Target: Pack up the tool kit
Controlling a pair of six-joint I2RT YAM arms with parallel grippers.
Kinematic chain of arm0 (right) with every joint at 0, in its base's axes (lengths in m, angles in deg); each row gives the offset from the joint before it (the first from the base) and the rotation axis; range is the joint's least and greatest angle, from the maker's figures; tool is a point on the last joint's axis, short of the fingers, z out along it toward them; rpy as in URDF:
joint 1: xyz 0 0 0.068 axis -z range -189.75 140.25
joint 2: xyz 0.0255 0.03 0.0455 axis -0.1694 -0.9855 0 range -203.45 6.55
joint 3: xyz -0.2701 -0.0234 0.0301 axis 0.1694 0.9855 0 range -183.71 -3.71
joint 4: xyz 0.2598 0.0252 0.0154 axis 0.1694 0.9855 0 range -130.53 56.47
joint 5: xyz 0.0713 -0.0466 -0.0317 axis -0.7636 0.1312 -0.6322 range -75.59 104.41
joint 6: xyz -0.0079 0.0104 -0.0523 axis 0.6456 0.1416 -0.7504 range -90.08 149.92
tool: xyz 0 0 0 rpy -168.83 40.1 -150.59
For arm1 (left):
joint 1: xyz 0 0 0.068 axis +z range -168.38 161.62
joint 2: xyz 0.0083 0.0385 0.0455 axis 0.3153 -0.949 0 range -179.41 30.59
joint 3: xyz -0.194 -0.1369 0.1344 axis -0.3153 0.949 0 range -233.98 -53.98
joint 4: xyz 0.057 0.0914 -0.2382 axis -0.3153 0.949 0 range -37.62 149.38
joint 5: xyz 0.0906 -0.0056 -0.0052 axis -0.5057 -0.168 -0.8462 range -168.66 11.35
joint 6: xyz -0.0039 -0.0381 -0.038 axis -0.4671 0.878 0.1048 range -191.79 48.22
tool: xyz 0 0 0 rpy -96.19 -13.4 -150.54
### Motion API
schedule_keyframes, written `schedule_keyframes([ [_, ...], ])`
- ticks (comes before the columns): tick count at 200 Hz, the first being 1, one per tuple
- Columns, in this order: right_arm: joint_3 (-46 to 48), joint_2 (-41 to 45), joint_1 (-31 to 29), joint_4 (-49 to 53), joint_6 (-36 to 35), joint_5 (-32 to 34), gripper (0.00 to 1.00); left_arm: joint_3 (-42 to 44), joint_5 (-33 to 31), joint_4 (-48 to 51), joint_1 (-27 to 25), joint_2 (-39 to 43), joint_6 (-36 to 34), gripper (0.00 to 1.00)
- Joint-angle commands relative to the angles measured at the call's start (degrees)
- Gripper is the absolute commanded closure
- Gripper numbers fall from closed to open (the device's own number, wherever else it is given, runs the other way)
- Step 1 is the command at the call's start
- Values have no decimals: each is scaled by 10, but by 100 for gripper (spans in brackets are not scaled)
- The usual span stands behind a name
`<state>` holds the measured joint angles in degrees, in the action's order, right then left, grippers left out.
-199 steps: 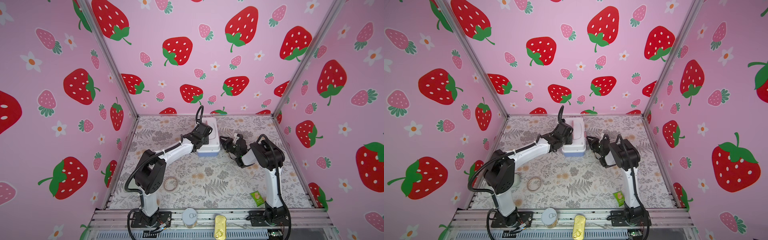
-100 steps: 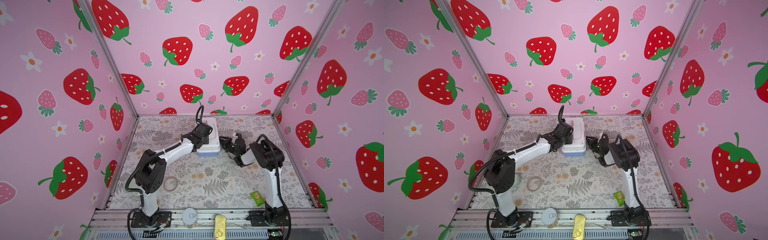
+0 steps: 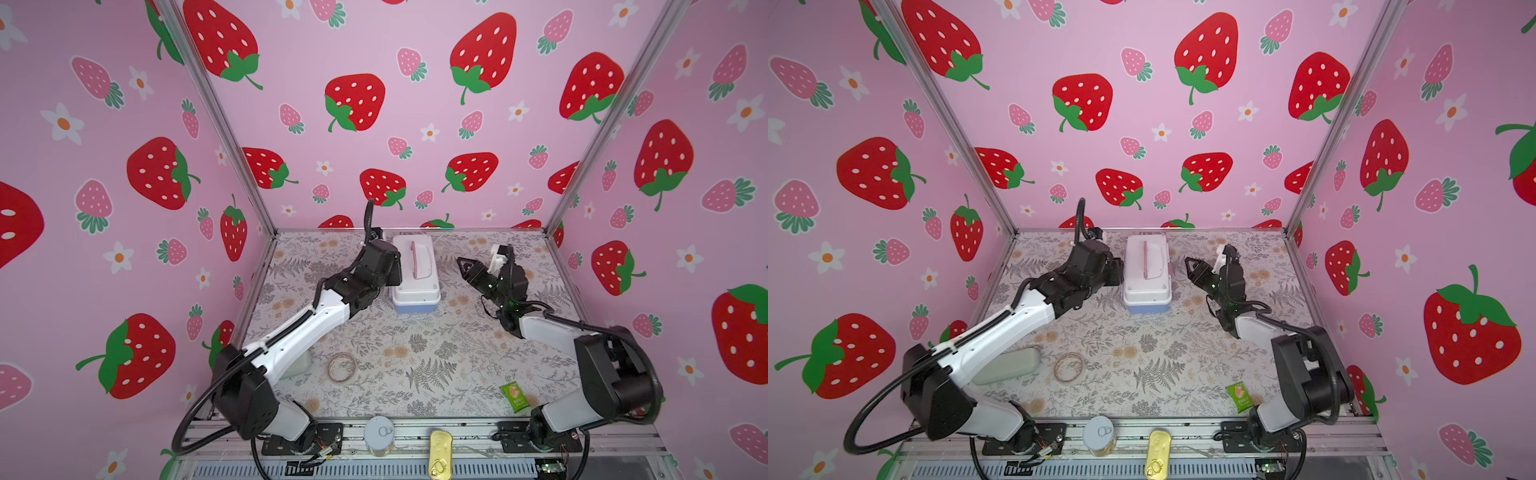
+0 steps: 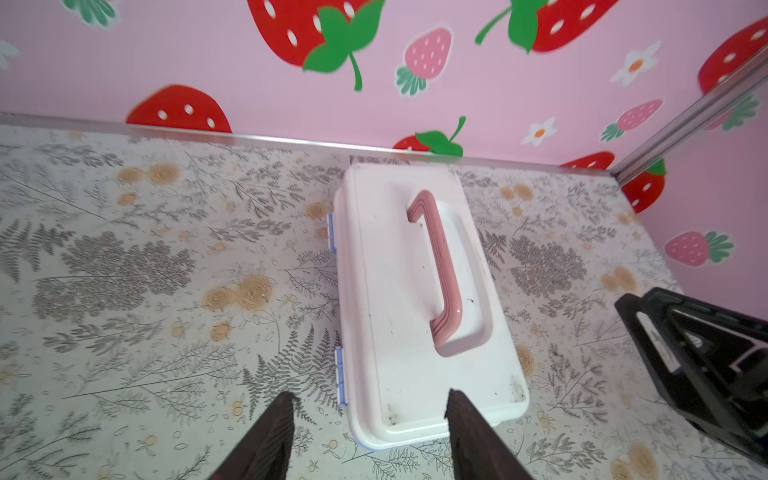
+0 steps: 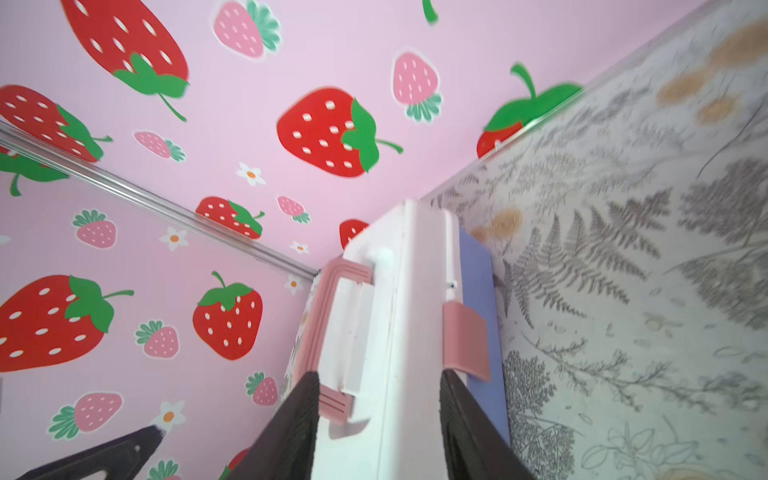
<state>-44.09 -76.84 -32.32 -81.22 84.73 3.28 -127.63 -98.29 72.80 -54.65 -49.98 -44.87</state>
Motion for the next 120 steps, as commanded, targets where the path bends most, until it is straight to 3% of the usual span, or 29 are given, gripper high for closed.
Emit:
schedule_keyframes([
  [1,16,76,7,134,-126,82,38,34,-56,8,5,70,-3,36],
  [12,21,122,8,157,-155,117,30,56,-79,7,7,105,-4,34],
  [14,23,130,8,159,-160,124,24,60,-83,6,7,114,-4,34],
  [16,26,137,8,160,-164,130,8,65,-89,6,7,121,-3,34],
  [20,31,156,7,161,-174,142,0,74,-99,5,8,134,-1,33],
  [71,101,349,8,175,-253,343,1,239,-205,-68,14,282,27,20],
  [100,145,398,8,131,-318,406,1,310,-294,-99,17,349,38,15],
  [106,158,395,8,106,-353,420,1,327,-316,-110,18,361,37,0],
  [120,208,362,8,-12,-507,412,1,385,-346,-198,22,381,-21,1],
])
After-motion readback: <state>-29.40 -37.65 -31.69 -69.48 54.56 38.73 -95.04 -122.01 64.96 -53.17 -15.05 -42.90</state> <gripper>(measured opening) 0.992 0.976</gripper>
